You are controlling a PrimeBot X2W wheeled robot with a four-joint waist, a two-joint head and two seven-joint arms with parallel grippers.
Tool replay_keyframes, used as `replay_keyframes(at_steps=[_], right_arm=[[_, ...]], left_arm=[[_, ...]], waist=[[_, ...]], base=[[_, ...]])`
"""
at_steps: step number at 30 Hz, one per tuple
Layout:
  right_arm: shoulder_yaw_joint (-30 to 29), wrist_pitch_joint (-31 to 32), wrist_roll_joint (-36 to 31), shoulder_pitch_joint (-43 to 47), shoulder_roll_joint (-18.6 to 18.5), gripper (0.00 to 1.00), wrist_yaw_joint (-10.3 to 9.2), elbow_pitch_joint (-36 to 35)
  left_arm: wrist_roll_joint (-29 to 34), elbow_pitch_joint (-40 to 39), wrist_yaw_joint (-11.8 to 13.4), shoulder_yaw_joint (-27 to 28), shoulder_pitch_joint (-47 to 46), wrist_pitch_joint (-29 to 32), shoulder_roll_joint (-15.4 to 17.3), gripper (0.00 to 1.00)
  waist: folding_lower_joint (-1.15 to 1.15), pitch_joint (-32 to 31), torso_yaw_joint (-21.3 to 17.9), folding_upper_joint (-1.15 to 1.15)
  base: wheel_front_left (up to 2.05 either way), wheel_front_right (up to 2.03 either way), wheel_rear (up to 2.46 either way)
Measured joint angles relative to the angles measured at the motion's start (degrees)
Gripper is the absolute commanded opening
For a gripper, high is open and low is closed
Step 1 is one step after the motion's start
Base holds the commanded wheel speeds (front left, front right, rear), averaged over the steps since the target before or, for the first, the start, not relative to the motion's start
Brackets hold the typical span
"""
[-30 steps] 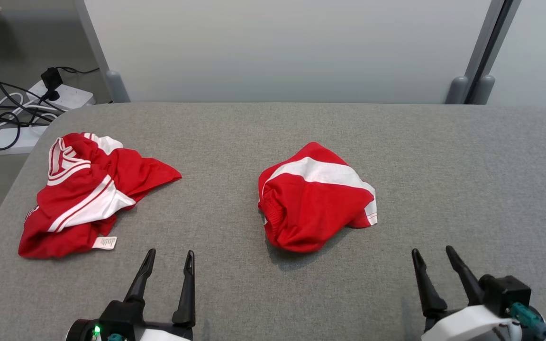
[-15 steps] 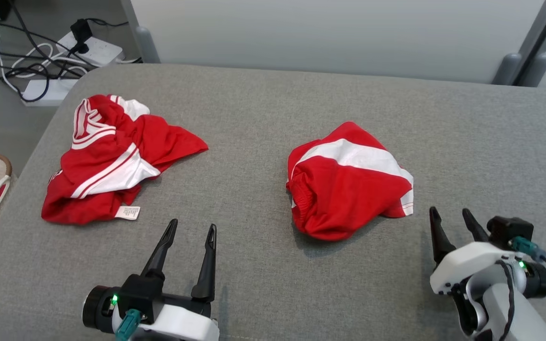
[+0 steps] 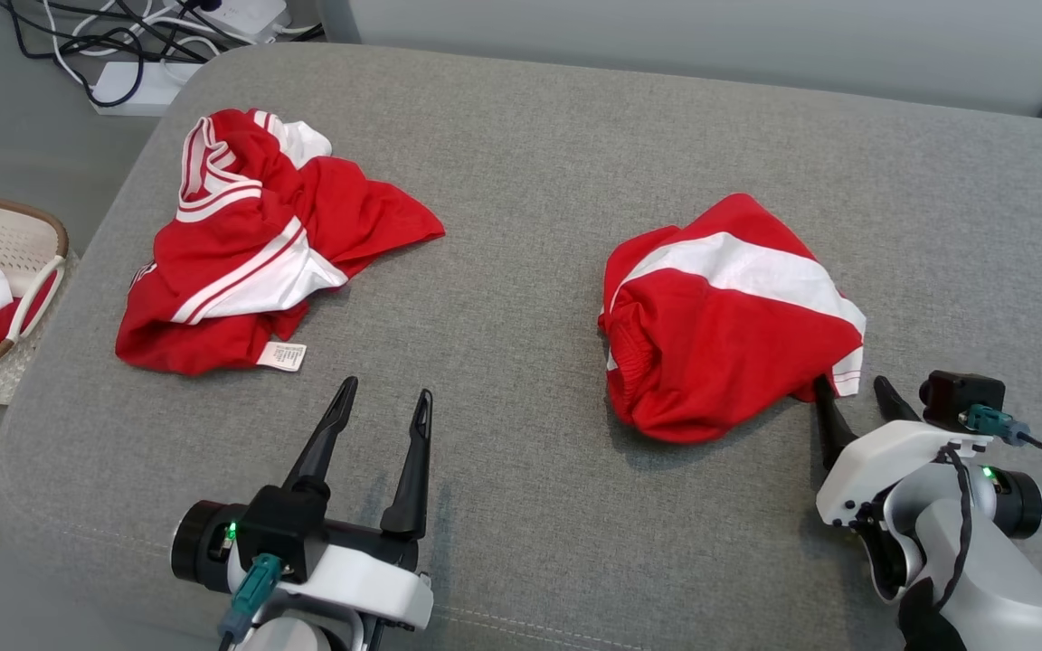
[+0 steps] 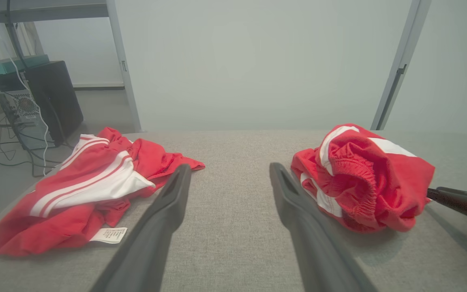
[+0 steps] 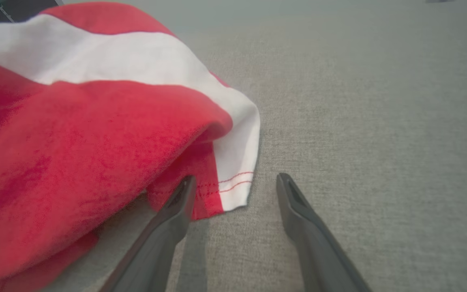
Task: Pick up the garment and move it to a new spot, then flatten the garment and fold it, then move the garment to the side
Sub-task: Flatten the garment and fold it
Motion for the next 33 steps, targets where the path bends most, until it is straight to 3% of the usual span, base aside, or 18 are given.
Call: replay_keyframes(at_steps=[2,4,7,8,9,17,25,31,33], right_arm=[[0.0,0.0,0.0,-0.6,0.0,0.86,0.00,1.3],[0.0,0.0,0.0,-1.3,-0.3,0.49,0.00,2.6],[0.3,-0.1,0.3,-2.4,-0.5,0.29,0.00,3.8],[0.6,-0.3,0.5,-2.6,-0.5,0.08,0.00,4.3],[1.2,-0.5,0.5,-2.9,-0.5,0.00,0.00,4.6],[1.2,-0.4,-0.9,-1.6,-1.4,0.00,0.16,1.9],[-9.1,-0.4,-6.8,10.9,-4.6,0.00,0.18,-9.3],[-12.2,-0.4,-14.4,17.7,-4.3,0.00,0.18,-16.3],[-12.8,-0.4,-15.8,18.6,-4.1,0.00,0.18,-17.6]], left_arm=[[0.0,0.1,0.0,-0.1,-0.6,0.0,0.0,1.00],[0.0,0.0,0.0,-0.1,-0.8,0.0,0.0,1.00],[0.0,0.0,0.0,-0.1,-0.8,0.0,0.0,1.00],[0.0,0.0,0.0,-0.1,-0.8,0.0,0.0,1.00],[0.0,0.0,0.0,-0.1,-0.8,0.0,0.0,1.00],[0.0,-0.1,0.1,0.2,-0.8,0.0,0.0,1.00],[-0.7,-0.8,0.1,0.7,-0.8,0.0,0.0,1.00],[-4.7,-1.1,-0.1,-1.3,-0.9,0.0,0.0,1.00],[-8.6,-0.7,-0.7,-3.1,-2.0,0.0,0.0,1.00]], waist=[[0.00,0.3,0.4,0.00],[0.00,0.6,0.7,0.00],[0.00,0.9,1.0,0.00],[0.00,1.0,1.1,0.00],[0.00,1.1,1.1,0.00],[0.00,0.4,0.4,0.00],[0.01,-1.2,-2.7,0.00],[0.00,-1.8,-5.5,0.00],[0.00,-1.9,-6.4,0.00]], base=[[0.00,0.00,0.00],[0.00,0.00,0.00],[0.00,0.00,0.00],[0.00,0.00,0.00],[0.00,0.00,0.00],[0.00,0.00,0.00],[0.00,0.00,0.00],[0.00,0.00,0.00],[0.00,0.00,0.00]])
